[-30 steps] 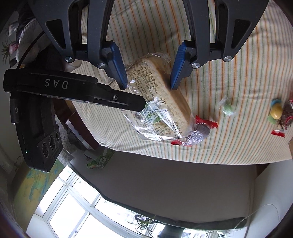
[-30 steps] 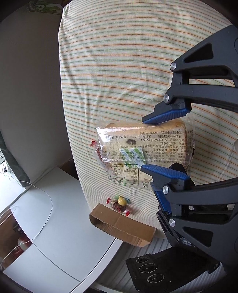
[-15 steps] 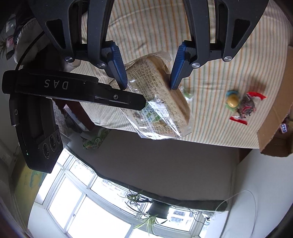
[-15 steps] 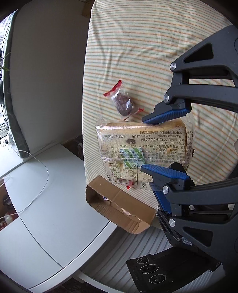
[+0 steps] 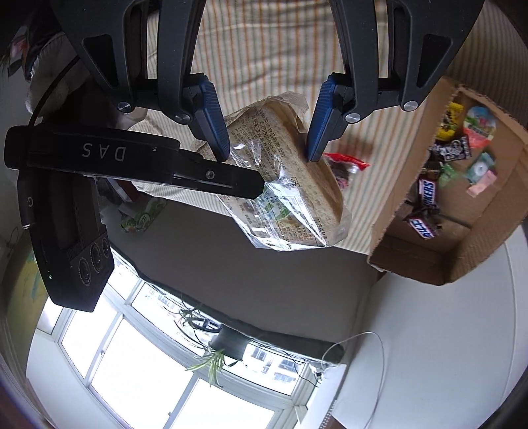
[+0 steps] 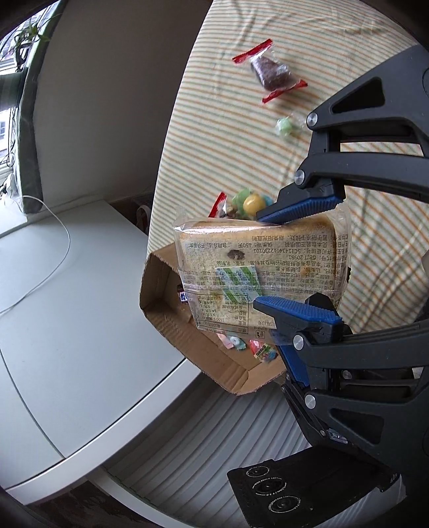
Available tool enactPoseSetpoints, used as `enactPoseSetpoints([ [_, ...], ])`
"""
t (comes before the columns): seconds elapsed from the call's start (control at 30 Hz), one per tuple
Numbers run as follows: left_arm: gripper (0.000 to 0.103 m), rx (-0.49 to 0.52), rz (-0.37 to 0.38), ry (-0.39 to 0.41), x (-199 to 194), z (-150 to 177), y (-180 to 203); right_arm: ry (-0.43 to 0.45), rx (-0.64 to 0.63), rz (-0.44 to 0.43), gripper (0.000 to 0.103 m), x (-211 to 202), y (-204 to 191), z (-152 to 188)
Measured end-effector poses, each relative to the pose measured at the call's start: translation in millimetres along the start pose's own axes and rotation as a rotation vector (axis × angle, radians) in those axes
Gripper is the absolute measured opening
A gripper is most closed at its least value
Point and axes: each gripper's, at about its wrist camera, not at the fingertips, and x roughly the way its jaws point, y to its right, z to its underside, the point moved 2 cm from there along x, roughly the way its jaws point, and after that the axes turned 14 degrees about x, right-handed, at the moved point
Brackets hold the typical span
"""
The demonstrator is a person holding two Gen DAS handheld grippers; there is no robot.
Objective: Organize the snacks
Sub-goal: 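Carry the bread loaf into the box and open both tools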
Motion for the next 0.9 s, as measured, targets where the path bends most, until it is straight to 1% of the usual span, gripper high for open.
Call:
enactPoseSetpoints([
  [0.53,0.047,-0.106,-0.11,0.037,-42,17,-106,-0.086,-0.111,-0.034,0.048,87,-96,-12],
  [0.73,0.047,-0.14,-0.155,0.039,-50,24,-137,-0.116,-0.13,-0.053,0.048,116,-118,-14],
  [0.9,0.047,-0.153,-0.183,0.033,-51,27,-153,-0.137,-0.13,-0.058,0.048,138,-128,-15],
])
